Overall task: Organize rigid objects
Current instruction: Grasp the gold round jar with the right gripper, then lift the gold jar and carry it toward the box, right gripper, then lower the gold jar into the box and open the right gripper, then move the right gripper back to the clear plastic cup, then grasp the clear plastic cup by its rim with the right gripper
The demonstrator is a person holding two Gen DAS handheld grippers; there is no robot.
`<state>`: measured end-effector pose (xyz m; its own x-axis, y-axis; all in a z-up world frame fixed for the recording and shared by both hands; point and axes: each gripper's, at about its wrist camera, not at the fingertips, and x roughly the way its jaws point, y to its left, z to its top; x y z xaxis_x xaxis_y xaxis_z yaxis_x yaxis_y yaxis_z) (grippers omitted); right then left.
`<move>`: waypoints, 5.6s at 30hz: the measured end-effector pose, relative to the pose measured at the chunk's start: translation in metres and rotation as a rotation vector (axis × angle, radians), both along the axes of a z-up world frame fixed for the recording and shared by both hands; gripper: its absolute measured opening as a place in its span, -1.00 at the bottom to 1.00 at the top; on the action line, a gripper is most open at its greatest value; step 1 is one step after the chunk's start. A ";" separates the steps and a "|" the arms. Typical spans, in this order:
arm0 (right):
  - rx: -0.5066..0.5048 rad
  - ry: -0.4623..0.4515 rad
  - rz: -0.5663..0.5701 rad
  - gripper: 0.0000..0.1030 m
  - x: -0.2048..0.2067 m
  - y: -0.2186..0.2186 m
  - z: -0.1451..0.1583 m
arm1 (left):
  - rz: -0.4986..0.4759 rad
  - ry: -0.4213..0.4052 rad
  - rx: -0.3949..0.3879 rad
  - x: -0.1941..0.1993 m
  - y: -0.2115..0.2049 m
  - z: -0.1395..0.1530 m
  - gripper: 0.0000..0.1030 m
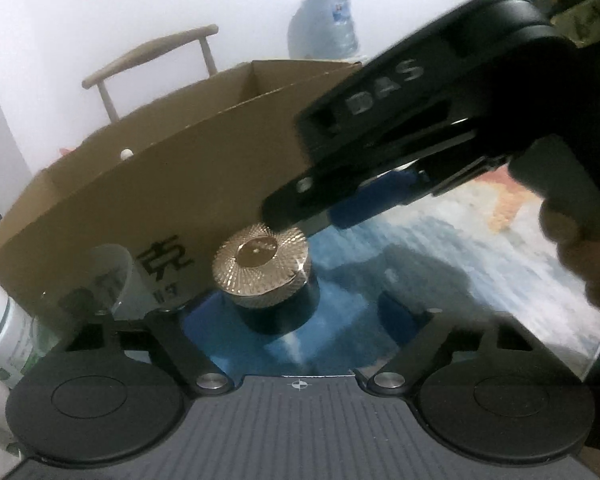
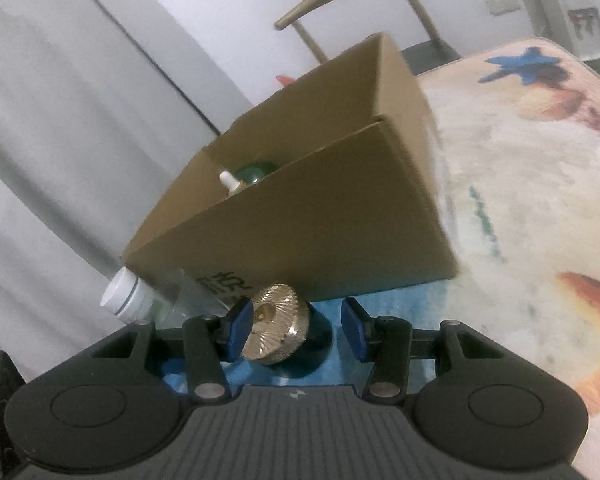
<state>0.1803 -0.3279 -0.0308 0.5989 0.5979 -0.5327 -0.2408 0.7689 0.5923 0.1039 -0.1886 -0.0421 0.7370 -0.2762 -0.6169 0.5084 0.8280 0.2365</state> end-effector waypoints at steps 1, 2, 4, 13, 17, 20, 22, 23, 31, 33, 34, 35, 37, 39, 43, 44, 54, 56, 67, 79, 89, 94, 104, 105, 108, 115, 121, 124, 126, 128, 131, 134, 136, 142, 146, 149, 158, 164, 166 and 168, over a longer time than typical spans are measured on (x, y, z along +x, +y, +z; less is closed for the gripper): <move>-0.008 0.002 0.006 0.00 0.002 0.005 -0.001 | -0.006 -0.004 0.005 0.001 -0.002 -0.001 0.59; -0.017 0.003 0.013 0.00 0.003 0.009 -0.001 | -0.011 0.003 0.001 0.002 -0.003 -0.002 0.50; -0.047 0.000 0.029 0.04 0.002 0.018 0.000 | -0.018 0.012 -0.028 0.003 -0.001 -0.001 0.48; -0.208 -0.045 -0.008 0.05 -0.020 0.018 0.009 | -0.129 0.021 -0.088 -0.006 -0.008 -0.001 0.48; -0.213 -0.039 -0.046 0.05 -0.031 0.006 0.010 | -0.192 0.021 -0.091 -0.016 -0.016 -0.001 0.48; -0.203 -0.034 -0.066 0.05 -0.037 -0.003 0.009 | -0.223 0.024 -0.094 -0.020 -0.019 -0.001 0.47; -0.176 -0.029 -0.072 0.05 -0.038 -0.007 0.007 | -0.218 0.017 -0.086 -0.018 -0.020 0.000 0.47; -0.164 -0.028 -0.074 0.05 -0.037 -0.009 0.006 | -0.211 0.017 -0.082 -0.016 -0.021 0.000 0.47; -0.032 0.012 -0.098 0.05 -0.027 -0.023 -0.006 | -0.174 0.015 -0.066 0.005 -0.022 -0.001 0.21; -0.018 0.019 -0.099 0.05 -0.025 -0.024 -0.008 | -0.172 0.016 -0.066 0.007 -0.023 -0.002 0.15; -0.016 0.021 -0.099 0.05 -0.025 -0.024 -0.010 | -0.171 0.018 -0.067 0.008 -0.023 -0.003 0.14; -0.016 0.022 -0.099 0.05 -0.024 -0.023 -0.011 | -0.170 0.019 -0.068 0.008 -0.023 -0.004 0.14; -0.004 0.021 -0.101 0.05 -0.024 -0.025 -0.012 | -0.169 0.018 -0.069 0.010 -0.021 -0.004 0.14; 0.006 0.022 -0.100 0.04 -0.023 -0.026 -0.014 | -0.165 0.016 -0.072 0.009 -0.021 -0.005 0.14; 0.005 0.018 -0.100 0.04 -0.022 -0.026 -0.014 | -0.153 0.021 -0.084 0.009 -0.020 -0.004 0.13; 0.001 0.016 -0.100 0.04 -0.023 -0.025 -0.013 | -0.149 0.023 -0.089 0.009 -0.019 -0.004 0.12; -0.031 -0.011 -0.093 0.04 -0.038 -0.016 0.002 | -0.130 0.010 -0.123 -0.009 -0.008 0.012 0.08; -0.038 -0.035 -0.089 0.04 -0.045 -0.013 0.012 | -0.127 -0.016 -0.132 -0.017 -0.004 0.024 0.08; -0.141 -0.296 -0.003 0.05 -0.058 0.018 0.128 | -0.079 -0.230 -0.181 -0.014 0.010 0.123 0.08; -0.172 -0.077 0.073 0.05 0.122 0.033 0.132 | 0.047 0.174 -0.201 0.152 0.011 0.136 0.08; -0.171 0.158 0.110 0.03 0.225 0.042 0.071 | 0.150 0.406 -0.154 0.221 0.016 0.085 0.08; -0.199 0.208 0.127 -0.02 0.247 0.048 0.055 | 0.165 0.463 -0.129 0.236 0.016 0.074 0.08; -0.264 0.225 0.145 -0.08 0.251 0.063 0.046 | 0.173 0.533 -0.068 0.241 0.011 0.058 0.09; -0.268 0.226 0.145 -0.08 0.251 0.064 0.045 | 0.175 0.537 -0.064 0.241 0.011 0.057 0.10; -0.275 0.221 0.143 -0.08 0.250 0.065 0.045 | 0.174 0.537 -0.051 0.240 0.010 0.056 0.21; -0.193 0.186 0.126 -0.08 0.244 0.057 0.052 | 0.202 0.485 -0.076 0.230 0.017 0.075 0.43; -0.148 0.087 0.095 -0.08 0.208 0.042 0.088 | 0.173 0.424 -0.146 0.193 0.033 0.117 0.44; -0.125 0.004 0.094 -0.08 0.171 0.034 0.115 | 0.124 0.344 -0.157 0.154 0.046 0.147 0.47; -0.090 -0.044 0.093 -0.09 0.142 0.025 0.131 | 0.096 0.283 -0.173 0.121 0.059 0.167 0.50; -0.050 -0.088 0.095 -0.08 0.113 0.017 0.146 | 0.070 0.233 -0.203 0.088 0.073 0.182 0.55; 0.007 -0.168 0.105 -0.08 0.060 0.006 0.163 | 0.034 0.164 -0.253 0.032 0.095 0.194 0.57; 0.046 -0.217 0.134 -0.07 0.013 0.005 0.167 | 0.005 0.122 -0.289 -0.015 0.113 0.189 0.57; 0.053 -0.235 0.147 -0.06 -0.013 0.009 0.164 | -0.005 0.100 -0.309 -0.038 0.122 0.179 0.57; 0.003 -0.232 0.135 -0.05 -0.046 0.042 0.125 | 0.084 0.060 -0.269 -0.064 0.128 0.111 0.57; -0.076 -0.211 0.090 -0.04 -0.041 0.067 0.098 | 0.167 0.041 -0.204 -0.051 0.117 0.068 0.55; -0.098 -0.178 0.074 -0.03 -0.027 0.080 0.081 | 0.201 0.031 -0.178 -0.039 0.112 0.049 0.53; -0.068 -0.056 0.071 -0.11 -0.007 0.094 0.040 | 0.212 0.042 -0.196 -0.002 0.095 0.027 0.51; -0.044 -0.036 0.090 -0.53 -0.001 0.096 0.032 | 0.226 0.040 -0.210 0.005 0.098 0.024 0.54; -0.050 -0.043 0.090 -0.53 -0.003 0.097 0.033 | 0.226 0.040 -0.214 0.008 0.097 0.025 0.54; -0.064 -0.054 0.089 -0.53 -0.007 0.097 0.034 | 0.224 0.040 -0.217 0.001 0.099 0.021 0.54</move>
<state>0.1729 -0.2309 0.0033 0.5738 0.6158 -0.5399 -0.3396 0.7788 0.5275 0.1052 -0.0898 -0.0213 0.7705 -0.2386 -0.5911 0.3132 0.9494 0.0250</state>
